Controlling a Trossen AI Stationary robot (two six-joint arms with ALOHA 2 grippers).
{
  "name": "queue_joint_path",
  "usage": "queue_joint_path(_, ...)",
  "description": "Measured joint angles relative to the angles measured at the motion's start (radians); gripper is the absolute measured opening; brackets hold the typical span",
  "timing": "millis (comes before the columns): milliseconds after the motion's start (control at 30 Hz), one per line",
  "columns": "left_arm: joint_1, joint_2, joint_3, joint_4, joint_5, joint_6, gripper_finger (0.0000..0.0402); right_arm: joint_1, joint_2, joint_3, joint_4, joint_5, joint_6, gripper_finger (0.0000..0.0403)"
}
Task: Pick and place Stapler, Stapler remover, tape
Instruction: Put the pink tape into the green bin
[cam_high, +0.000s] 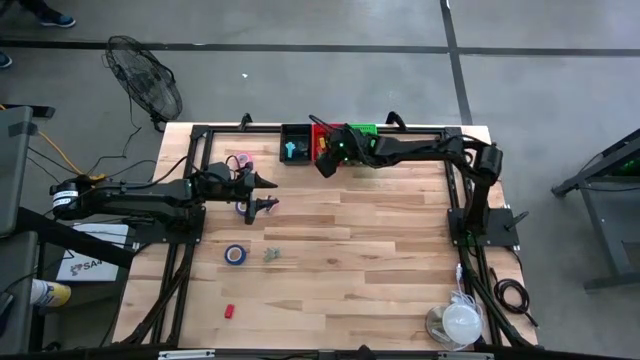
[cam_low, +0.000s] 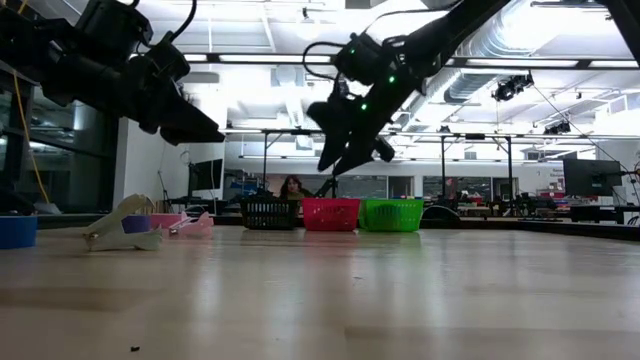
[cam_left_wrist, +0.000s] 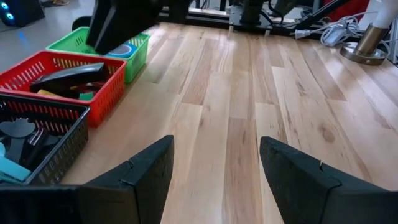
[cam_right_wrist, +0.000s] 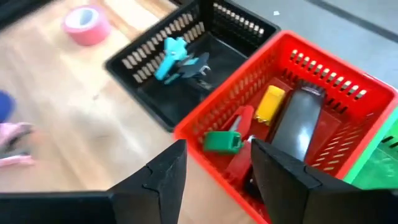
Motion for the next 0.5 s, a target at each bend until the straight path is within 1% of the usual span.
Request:
queue_joint_path(133, 0.000, 0.000, 0.000, -0.006, -0.001, 0.000, 0.0234, 0.011, -0.060, 0.001, -0.115, -0.028, -0.003, 0.0171)
queue_joint_path(233, 0.000, 0.000, 0.000, -0.023, -0.046, -0.005, 0.0234, 0.038, -0.123, 0.001, -0.227, -0.009, -0.016, 0.0171)
queue_joint_path(367, 0.000, 0.000, 0.000, -0.076, -0.166, -0.042, 0.0234, 0.095, -0.202, 0.001, -0.355, 0.071, -0.029, 0.0172)
queue_joint_path(500, 0.000, 0.000, 0.003, -0.118, -0.275, -0.099, 0.0234, 0.169, -0.264, 0.001, -0.438, 0.174, -0.043, 0.0172)
